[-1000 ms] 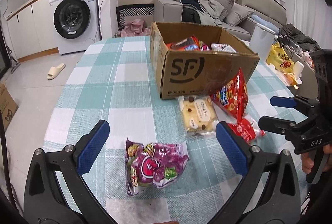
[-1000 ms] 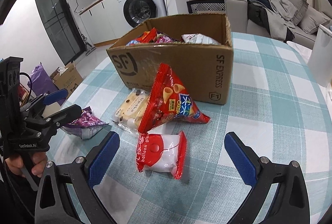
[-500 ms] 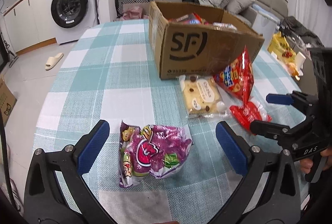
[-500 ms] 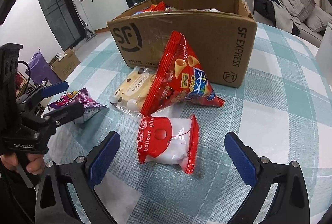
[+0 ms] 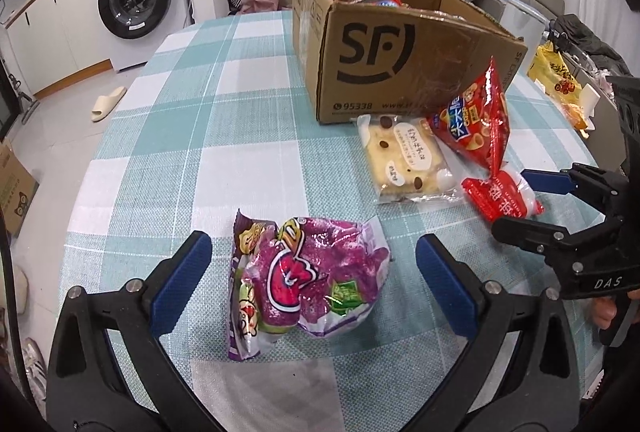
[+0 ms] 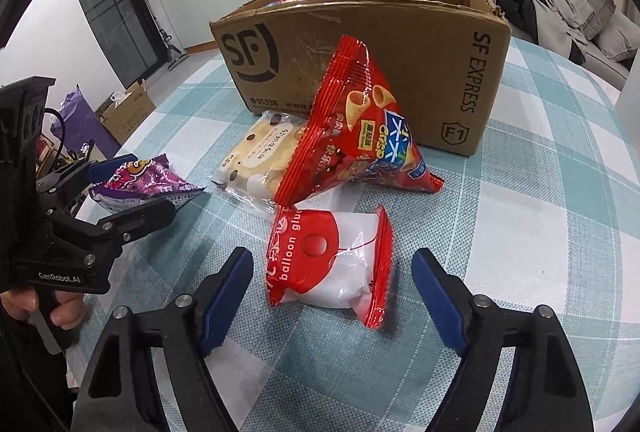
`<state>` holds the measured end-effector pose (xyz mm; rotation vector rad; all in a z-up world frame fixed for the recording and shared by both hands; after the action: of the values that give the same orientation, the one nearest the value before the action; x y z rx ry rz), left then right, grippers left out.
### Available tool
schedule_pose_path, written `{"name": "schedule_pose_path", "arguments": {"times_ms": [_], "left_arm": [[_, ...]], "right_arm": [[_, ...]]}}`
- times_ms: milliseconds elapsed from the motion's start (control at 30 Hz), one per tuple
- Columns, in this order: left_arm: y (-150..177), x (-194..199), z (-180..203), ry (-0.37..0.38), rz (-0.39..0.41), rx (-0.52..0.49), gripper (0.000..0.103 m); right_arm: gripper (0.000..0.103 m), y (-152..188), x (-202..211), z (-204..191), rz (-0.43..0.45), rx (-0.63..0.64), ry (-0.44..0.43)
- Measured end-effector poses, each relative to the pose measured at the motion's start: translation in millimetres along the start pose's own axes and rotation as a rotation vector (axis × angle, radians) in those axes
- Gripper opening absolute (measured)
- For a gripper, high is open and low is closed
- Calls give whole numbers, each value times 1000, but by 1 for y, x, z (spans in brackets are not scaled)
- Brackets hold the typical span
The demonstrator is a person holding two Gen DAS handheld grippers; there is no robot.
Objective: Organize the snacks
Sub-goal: 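Grasp the purple grape bag with the left gripper while the right gripper grasps the red-white balloon gum pack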
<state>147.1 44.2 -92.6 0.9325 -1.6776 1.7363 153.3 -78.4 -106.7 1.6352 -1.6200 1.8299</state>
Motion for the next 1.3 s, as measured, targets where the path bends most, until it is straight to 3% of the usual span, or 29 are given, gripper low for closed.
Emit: {"name": "schedule_pose_path", "arguments": {"times_ms": [267, 433, 600, 733, 1033, 1300], "left_arm": [[4, -8, 0, 5, -30, -2, 81], [6, -15, -3, 20, -42, 6, 62], [6, -12, 1, 54, -28, -2, 55], [4, -7, 6, 68, -4, -15, 55], [3, 6, 13, 84, 26, -20, 55], [2, 19, 16, 91, 54, -24, 55]], "right_arm": [[82, 1, 0, -2, -2, 8, -4], [80, 2, -1, -3, -4, 10, -3], [77, 1, 0, -2, -5, 12, 0], [74, 1, 1, -1, -5, 14, 1], [55, 2, 2, -10, 2, 64, -3], [51, 2, 7, -19, 8, 88, -46]]}}
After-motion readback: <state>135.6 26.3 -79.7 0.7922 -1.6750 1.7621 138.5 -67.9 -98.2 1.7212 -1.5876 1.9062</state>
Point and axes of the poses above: each gripper's, at about its wrist camera, not at the fingertips, and x roughly against the way its jaws point, z to its right, y to its underside, the point moved 6 cm from there along -x, roughly the way its jaws point, and after that the axes turned 5 degrees about -y, right-handed, at the moved point
